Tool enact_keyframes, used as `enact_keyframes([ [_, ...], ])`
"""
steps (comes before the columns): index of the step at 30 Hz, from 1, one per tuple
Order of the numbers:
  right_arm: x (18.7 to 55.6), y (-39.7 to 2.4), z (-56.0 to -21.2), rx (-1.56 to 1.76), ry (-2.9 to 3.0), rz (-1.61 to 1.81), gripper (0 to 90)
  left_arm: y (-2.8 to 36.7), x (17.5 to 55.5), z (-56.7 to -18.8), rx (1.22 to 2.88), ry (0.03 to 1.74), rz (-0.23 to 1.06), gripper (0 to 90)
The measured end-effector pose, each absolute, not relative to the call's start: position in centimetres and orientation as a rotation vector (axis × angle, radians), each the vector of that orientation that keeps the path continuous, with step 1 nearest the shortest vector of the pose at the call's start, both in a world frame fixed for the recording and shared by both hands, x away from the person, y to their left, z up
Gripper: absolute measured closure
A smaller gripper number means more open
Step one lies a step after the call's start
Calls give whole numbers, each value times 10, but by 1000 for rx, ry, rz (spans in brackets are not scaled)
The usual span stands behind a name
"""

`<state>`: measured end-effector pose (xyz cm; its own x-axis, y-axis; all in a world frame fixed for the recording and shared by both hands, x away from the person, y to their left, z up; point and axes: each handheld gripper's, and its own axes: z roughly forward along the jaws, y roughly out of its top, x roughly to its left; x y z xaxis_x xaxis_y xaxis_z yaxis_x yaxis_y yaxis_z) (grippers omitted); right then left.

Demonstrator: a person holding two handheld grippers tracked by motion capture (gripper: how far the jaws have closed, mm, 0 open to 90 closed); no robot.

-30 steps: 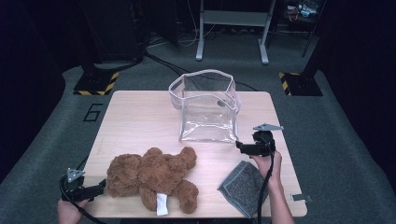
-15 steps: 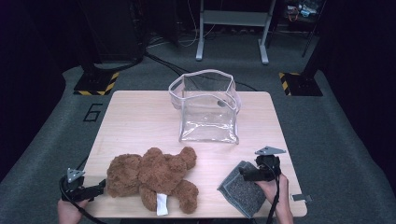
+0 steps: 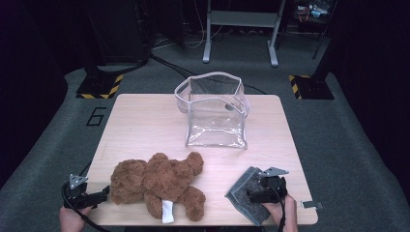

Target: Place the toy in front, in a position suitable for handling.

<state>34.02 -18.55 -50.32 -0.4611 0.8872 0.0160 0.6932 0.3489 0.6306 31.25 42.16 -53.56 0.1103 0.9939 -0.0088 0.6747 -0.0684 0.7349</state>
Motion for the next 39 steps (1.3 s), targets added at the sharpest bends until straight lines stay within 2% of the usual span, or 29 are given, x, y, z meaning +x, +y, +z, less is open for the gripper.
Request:
enact_keyframes([
  [2,339,-185,-507,1403,2283,801,155,422,312,-536,1807,1624,701,2],
  [7,338,-186,-512,1409,2287,799,202,422,312,-536,1806,1623,703,1],
  [8,337,-187,-512,1397,2278,806,246,422,312,-536,1806,1623,702,2],
  [9,337,-187,-512,1397,2278,806,246,422,312,-536,1806,1623,702,2],
  [12,335,-190,-512,1384,2273,821,367,421,312,-536,1805,1624,703,1],
  [14,334,-190,-511,1404,2266,823,393,421,312,-536,1805,1624,703,1],
  [15,334,-192,-511,1396,2259,831,488,421,312,-536,1805,1624,703,1],
  [16,334,-192,-511,1396,2259,831,488,421,312,-536,1805,1624,703,1],
  [17,334,-193,-511,1394,2250,836,562,422,312,-535,1811,1626,699,2],
  [22,330,-194,-513,1390,2202,868,723,422,312,-536,1806,1624,703,1],
  [26,330,-194,-512,1415,2184,877,759,422,312,-536,1805,1624,704,2],
  [39,341,-219,-493,1429,2077,902,766,421,312,-536,1805,1624,704,2],
])
